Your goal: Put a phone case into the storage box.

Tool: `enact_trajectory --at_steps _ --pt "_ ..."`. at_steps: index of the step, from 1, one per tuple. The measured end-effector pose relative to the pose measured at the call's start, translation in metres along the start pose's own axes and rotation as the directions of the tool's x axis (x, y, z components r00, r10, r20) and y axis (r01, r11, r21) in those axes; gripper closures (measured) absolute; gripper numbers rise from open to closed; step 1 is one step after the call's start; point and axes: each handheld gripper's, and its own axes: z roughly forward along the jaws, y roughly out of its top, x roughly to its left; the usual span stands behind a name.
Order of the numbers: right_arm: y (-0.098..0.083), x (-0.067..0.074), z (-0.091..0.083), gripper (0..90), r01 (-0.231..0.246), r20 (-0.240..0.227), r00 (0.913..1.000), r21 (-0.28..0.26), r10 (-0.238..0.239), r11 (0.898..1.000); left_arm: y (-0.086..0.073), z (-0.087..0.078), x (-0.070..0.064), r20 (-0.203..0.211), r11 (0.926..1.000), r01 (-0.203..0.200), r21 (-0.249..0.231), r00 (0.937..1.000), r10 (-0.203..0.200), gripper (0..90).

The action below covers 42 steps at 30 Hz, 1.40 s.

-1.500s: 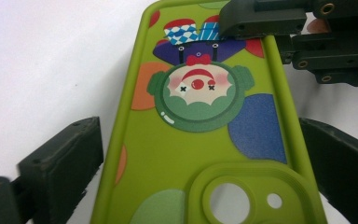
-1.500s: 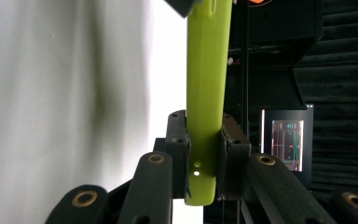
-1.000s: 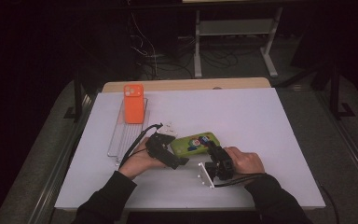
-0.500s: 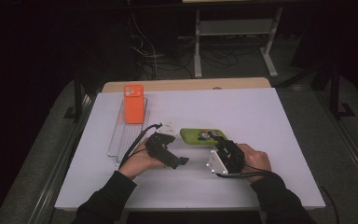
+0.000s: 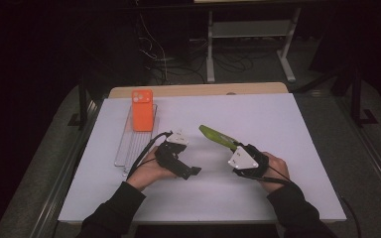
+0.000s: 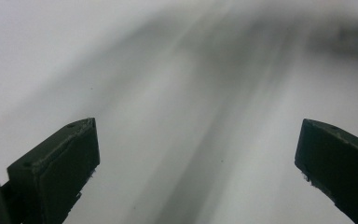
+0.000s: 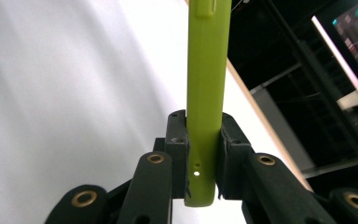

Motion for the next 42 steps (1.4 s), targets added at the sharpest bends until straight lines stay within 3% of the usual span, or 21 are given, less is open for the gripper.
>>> enact_trajectory --at_steps 4,7,10,13,16,17,18,22,26,27,29,30,31,34,36,37,41,42 --pt "-0.002 -0.006 0.001 75.7 -0.114 -0.033 0.993 -0.009 0.114 0.993 0.0 0.0 -0.001 -0.005 0.9999 0.014 -0.007 0.9999 -0.014 0.0" --pt "-0.004 -0.012 0.002 75.7 -0.205 -0.069 0.9767 -0.014 0.203 0.979 0.0 0.001 -0.002 -0.007 0.9993 0.029 -0.025 0.9995 -0.03 0.0" --pt "-0.006 -0.016 0.003 75.7 -0.291 -0.108 0.9514 -0.014 0.288 0.957 0.0 0.0 -0.001 -0.013 0.9995 0.021 -0.022 0.9997 -0.021 0.0" --pt "-0.008 -0.019 0.004 75.7 -0.386 -0.153 0.9116 0.003 0.382 0.923 -0.001 0.001 -0.001 -0.003 0.9986 0.041 -0.033 0.9991 -0.041 0.0" --pt "-0.01 -0.022 0.006 75.7 -0.451 -0.188 0.8752 0.017 0.446 0.892 0.0 0.001 -0.001 -0.009 0.9988 0.038 -0.031 0.9992 -0.039 0.0" --pt "-0.011 -0.023 0.006 75.7 -0.476 -0.197 0.8593 0.027 0.472 0.879 0.0 0.0 0.0 -0.013 0.9996 0.022 -0.016 0.9997 -0.022 0.0" --pt "-0.012 -0.024 0.007 75.7 -0.487 -0.202 0.8529 0.024 0.481 0.873 0.0 0.0 0.0 -0.012 0.9994 0.031 -0.018 0.9994 -0.031 0.0" --pt "-0.015 -0.028 0.01 75.7 -0.591 -0.257 0.7673 0.074 0.588 0.804 0.0 0.0 0.001 -0.016 0.999 0.039 -0.021 0.9991 -0.039 0.0" --pt "-0.018 -0.03 0.013 75.7 -0.646 -0.274 0.7118 0.106 0.647 0.756 0.001 0.0 0.0 -0.017 0.9986 0.048 -0.025 0.9987 -0.048 0.0" --pt "-0.019 -0.031 0.014 75.7 -0.67 -0.284 0.6863 0.113 0.67 0.734 0.001 0.0 0.0 -0.018 0.9981 0.055 -0.028 0.9983 -0.055 0.0" --pt "-0.02 -0.032 0.014 75.8 -0.694 -0.292 0.6602 0.115 0.692 0.71 0.003 0.0 0.0 -0.021 0.9978 0.059 -0.031 0.998 -0.06 0.0" --pt "-0.02 -0.032 0.014 75.7 -0.698 -0.297 0.655 0.114 0.695 0.707 0.005 -0.001 0.001 -0.027 0.9978 0.059 -0.029 0.9979 -0.06 0.0" --pt "-0.02 -0.033 0.014 75.7 -0.699 -0.298 0.6554 0.11 0.694 0.707 0.006 -0.002 0.001 -0.028 0.9983 0.054 -0.02 0.9981 -0.054 0.0" --pt "-0.021 -0.032 0.013 75.8 -0.714 -0.311 0.6362 0.108 0.706 0.691 0.011 -0.005 0.002 -0.022 0.9963 0.078 -0.035 0.9966 -0.079 0.0" --pt "-0.021 -0.032 0.013 75.8 -0.714 -0.32 0.6358 0.102 0.703 0.693 0.016 -0.007 0.004 -0.026 0.9954 0.084 -0.045 0.996 -0.085 0.0" --pt "-0.021 -0.031 0.013 75.8 -0.719 -0.328 0.6295 0.097 0.704 0.688 0.018 -0.008 0.005 -0.026 0.9959 0.08 -0.042 0.9963 -0.082 0.0" --pt "-0.019 -0.031 0.013 75.8 -0.728 -0.341 0.6199 0.086 0.707 0.68 0.024 -0.01 0.006 -0.021 0.9949 0.086 -0.054 0.996 -0.087 0.0" --pt "-0.019 -0.03 0.013 75.7 -0.726 -0.342 0.6239 0.079 0.703 0.683 0.027 -0.01 0.007 -0.025 0.9952 0.08 -0.056 0.9963 -0.082 0.0"
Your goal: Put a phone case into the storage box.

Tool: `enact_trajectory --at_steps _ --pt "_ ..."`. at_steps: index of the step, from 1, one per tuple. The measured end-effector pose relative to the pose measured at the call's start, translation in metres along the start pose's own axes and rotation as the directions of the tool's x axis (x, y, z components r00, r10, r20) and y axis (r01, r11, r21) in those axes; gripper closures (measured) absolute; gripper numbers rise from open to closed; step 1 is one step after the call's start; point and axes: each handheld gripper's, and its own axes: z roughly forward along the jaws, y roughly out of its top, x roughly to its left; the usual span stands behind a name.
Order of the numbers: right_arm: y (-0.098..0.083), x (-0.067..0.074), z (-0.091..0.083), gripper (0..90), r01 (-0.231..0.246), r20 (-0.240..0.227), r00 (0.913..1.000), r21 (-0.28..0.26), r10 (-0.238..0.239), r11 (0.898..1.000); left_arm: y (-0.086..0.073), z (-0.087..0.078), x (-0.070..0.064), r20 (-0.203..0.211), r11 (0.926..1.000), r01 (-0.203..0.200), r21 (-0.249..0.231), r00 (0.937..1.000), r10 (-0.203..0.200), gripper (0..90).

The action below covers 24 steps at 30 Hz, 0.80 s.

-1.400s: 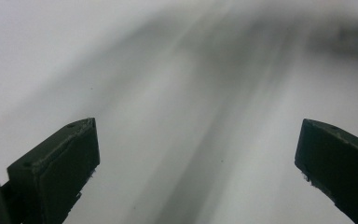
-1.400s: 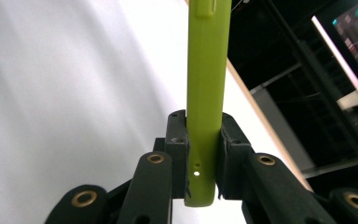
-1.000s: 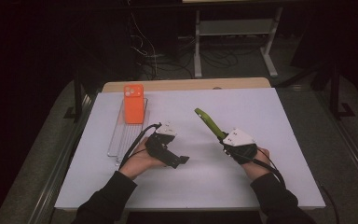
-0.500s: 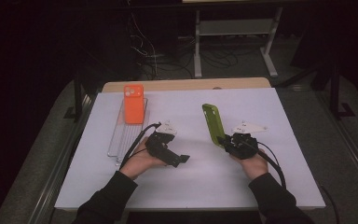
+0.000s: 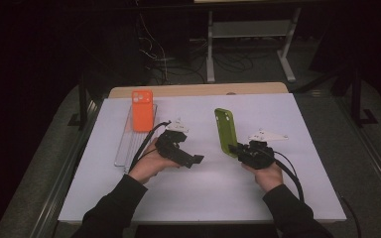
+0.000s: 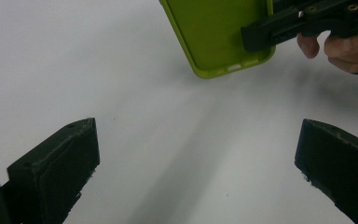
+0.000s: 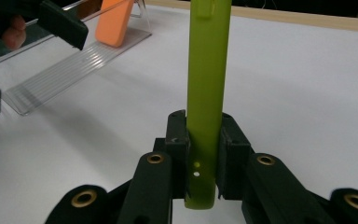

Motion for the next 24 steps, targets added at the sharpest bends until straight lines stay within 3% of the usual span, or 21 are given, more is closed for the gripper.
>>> enact_trajectory --at_steps 7,24 --pt "-0.001 0.003 0.001 75.8 0.006 -0.014 0.9999 -0.009 -0.006 1.0 0.014 -0.005 0.007 0.001 0.9992 0.025 -0.032 0.9997 -0.025 0.0" --pt "0.0 0.018 0.005 75.9 0.043 -0.048 0.9979 -0.016 -0.044 0.999 0.046 -0.009 0.023 0.05 0.9959 0.048 -0.077 0.9978 -0.045 0.0"
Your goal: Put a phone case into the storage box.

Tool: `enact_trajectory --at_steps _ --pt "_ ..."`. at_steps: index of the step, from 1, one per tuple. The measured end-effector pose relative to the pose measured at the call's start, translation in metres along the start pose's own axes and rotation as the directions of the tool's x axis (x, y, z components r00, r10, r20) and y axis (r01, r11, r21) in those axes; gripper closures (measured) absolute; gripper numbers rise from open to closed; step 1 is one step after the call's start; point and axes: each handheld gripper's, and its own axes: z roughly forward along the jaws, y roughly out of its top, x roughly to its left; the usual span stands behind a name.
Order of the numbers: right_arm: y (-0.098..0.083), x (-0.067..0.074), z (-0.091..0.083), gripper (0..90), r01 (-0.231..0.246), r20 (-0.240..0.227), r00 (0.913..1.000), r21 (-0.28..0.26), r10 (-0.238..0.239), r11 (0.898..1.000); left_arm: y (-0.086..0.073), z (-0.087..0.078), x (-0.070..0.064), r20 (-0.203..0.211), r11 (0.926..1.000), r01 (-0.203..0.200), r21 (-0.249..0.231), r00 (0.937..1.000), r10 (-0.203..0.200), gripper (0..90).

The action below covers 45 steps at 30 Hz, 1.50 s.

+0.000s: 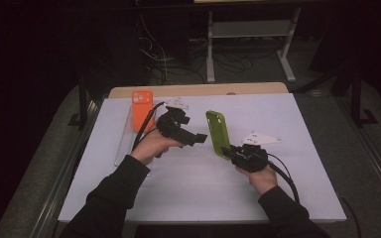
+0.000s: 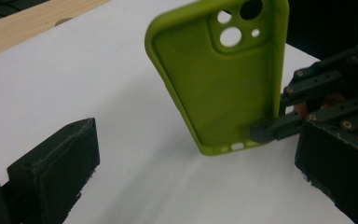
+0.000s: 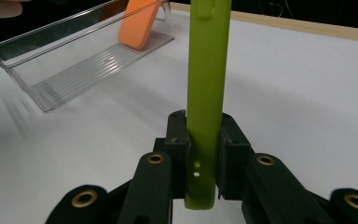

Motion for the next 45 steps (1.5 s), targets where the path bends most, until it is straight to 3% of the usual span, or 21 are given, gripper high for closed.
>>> enact_trajectory --at_steps 5,10,11,13,14,23,36,40,45 --pt "0.0 0.003 0.001 75.9 0.018 -0.005 0.9998 0.001 -0.018 1.0 0.007 0.003 0.002 0.016 1.0 0.008 0.0 0.9998 -0.008 0.0" --pt "0.001 0.006 0.002 75.9 0.029 -0.012 0.9995 -0.005 -0.029 1.0 0.013 0.009 0.001 0.023 1.0 -0.004 0.0 0.9997 0.004 0.0" --pt "0.001 0.008 0.002 75.9 0.024 -0.017 0.9996 -0.006 -0.024 1.0 0.014 0.01 0.002 0.022 0.9997 -0.024 0.005 0.9995 0.024 0.0" --pt "0.001 0.009 0.003 75.9 0.035 -0.019 0.9992 -0.009 -0.035 0.999 0.016 0.013 0.0 0.029 1.0 -0.007 0.005 0.9996 0.007 0.0" --pt "0.001 0.01 0.003 75.9 0.04 -0.024 0.9989 -0.009 -0.04 0.999 0.016 0.014 0.0 0.029 0.9998 -0.02 0.008 0.9994 0.019 0.0" --pt "0.002 0.013 0.004 75.9 0.06 -0.041 0.9973 -0.026 -0.061 0.998 0.018 0.022 -0.005 0.046 1.0 0.002 0.0 0.9989 -0.002 0.0" --pt "0.001 0.017 0.006 75.9 0.062 -0.055 0.9965 -0.02 -0.063 0.998 0.02 0.027 -0.008 0.055 0.9998 0.01 -0.017 0.9984 -0.009 0.0" --pt "0.001 0.018 0.007 75.9 0.068 -0.056 0.9961 -0.019 -0.069 0.998 0.02 0.029 -0.01 0.049 0.9996 0.018 -0.023 0.9987 -0.017 0.7" --pt "0.0 0.019 0.009 75.9 0.07 -0.057 0.9959 -0.011 -0.071 0.997 0.02 0.031 -0.01 0.023 0.9998 0.001 -0.022 0.9997 -0.001 6.3"
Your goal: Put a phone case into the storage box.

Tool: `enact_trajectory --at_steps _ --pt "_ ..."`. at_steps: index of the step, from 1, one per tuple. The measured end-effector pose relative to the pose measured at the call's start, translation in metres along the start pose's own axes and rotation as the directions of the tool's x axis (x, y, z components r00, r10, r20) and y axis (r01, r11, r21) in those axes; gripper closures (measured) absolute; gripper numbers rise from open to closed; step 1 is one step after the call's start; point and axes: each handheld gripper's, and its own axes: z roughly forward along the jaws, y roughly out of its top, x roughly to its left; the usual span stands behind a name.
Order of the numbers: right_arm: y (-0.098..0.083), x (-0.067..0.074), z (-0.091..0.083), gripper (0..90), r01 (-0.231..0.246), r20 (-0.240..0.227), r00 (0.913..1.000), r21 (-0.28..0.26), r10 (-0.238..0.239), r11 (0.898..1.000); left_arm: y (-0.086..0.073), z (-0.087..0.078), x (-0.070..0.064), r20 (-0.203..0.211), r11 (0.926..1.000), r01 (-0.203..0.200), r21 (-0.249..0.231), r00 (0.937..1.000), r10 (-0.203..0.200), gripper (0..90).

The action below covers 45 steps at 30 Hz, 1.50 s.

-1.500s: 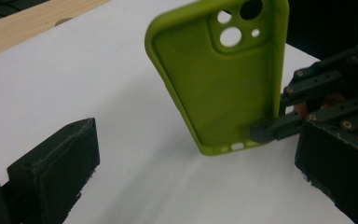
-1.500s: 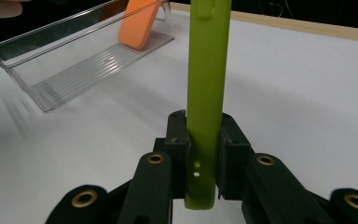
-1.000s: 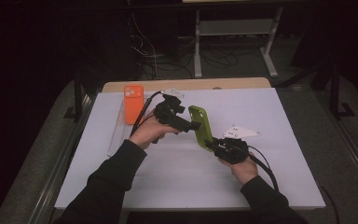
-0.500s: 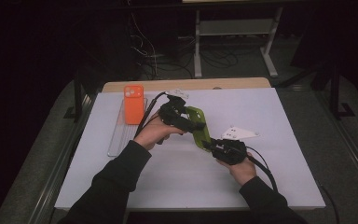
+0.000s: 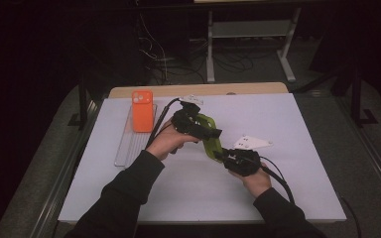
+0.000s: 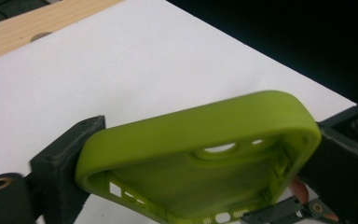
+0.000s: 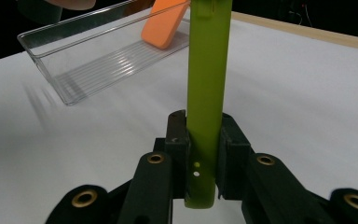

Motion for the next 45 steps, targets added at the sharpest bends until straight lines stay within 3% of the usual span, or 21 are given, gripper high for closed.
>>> enact_trajectory --at_steps 4,9,18,26,28,32,36,39,43,45 --pt "-0.001 0.001 0.002 75.9 -0.003 0.001 1.0 0.007 0.003 1.0 0.0 0.001 -0.002 -0.003 0.9999 0.014 -0.006 0.9999 -0.014 8.6" --pt "-0.002 0.001 0.004 75.9 -0.008 -0.002 1.0 0.018 0.008 1.0 0.0 0.001 -0.003 -0.002 0.9999 -0.009 -0.006 1.0 0.009 10.2" --pt "-0.005 0.003 0.009 75.8 -0.031 -0.016 0.9994 0.039 0.031 0.999 0.002 0.001 -0.003 0.007 1.0 -0.008 0.004 0.9999 0.008 14.3" --pt "-0.005 0.003 0.01 73.4 -0.024 -0.019 0.9995 0.043 0.025 0.999 0.003 0.0 -0.004 0.009 0.9999 -0.001 0.013 1.0 0.001 14.9" --pt "-0.005 0.003 0.01 65.3 -0.02 -0.022 0.9995 0.044 0.021 0.999 0.003 0.0 -0.005 -0.013 0.9995 -0.022 0.024 0.9997 0.022 15.0" --pt "-0.003 -0.001 0.007 55.3 -0.026 -0.023 0.9994 0.043 0.027 0.999 0.003 -0.001 -0.003 -0.018 0.999 -0.027 0.036 0.9995 0.028 15.1" --pt "-0.002 -0.005 0.002 40.5 -0.029 -0.011 0.9995 0.056 0.03 0.998 0.005 -0.007 0.001 -0.028 0.9991 -0.011 0.041 0.9995 0.012 15.1" --pt "-0.004 -0.01 -0.004 29.1 0.008 0.012 0.9999 0.088 -0.009 0.996 0.008 -0.017 0.005 -0.047 0.9985 -0.016 0.051 0.9987 0.019 15.0" --pt "-0.006 -0.018 -0.012 12.1 0.006 0.037 0.9993 0.134 -0.011 0.991 0.014 -0.031 0.01 -0.078 0.9988 -0.006 0.049 0.9969 0.009 15.0" --pt "-0.01 -0.02 -0.017 10.7 0.035 0.061 0.9972 0.141 -0.044 0.989 0.018 -0.04 0.013 -0.099 0.9986 -0.005 0.053 0.995 0.011 15.0"
